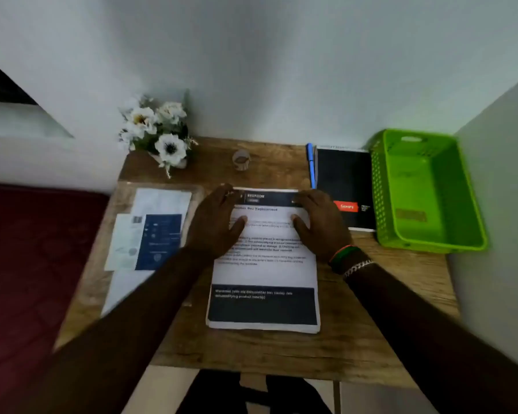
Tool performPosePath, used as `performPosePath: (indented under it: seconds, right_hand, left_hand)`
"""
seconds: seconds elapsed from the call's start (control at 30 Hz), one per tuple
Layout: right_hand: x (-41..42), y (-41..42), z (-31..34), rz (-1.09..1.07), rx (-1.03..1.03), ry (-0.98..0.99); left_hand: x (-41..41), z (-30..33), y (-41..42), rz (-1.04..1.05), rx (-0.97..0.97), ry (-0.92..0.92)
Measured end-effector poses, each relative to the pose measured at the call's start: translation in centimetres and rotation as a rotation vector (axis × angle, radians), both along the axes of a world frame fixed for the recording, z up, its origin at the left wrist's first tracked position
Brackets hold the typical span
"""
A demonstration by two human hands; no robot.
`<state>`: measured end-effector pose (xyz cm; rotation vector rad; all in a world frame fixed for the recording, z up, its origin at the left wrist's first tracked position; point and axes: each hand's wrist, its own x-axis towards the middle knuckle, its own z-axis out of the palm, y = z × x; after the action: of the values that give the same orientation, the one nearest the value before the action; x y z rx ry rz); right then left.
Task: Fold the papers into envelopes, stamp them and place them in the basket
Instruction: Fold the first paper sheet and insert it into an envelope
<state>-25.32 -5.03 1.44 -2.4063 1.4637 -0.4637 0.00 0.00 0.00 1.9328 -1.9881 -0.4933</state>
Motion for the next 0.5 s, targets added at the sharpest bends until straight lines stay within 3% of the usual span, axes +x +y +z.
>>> performPosePath:
  seconds: [0.2, 0.5]
  right_hand:
    - [-0.2, -0.8, -2.5, 0.011, -0.068, -0.055]
    - [0.0, -0.2, -6.5, 0.020, -0.273, -0.178]
  left_hand:
    - [-0.1, -2.2, -0.4, 0.092, -0.087, 0.151]
    - [0.2, -5.1, -0.2, 0.075, -0.303, 0.004]
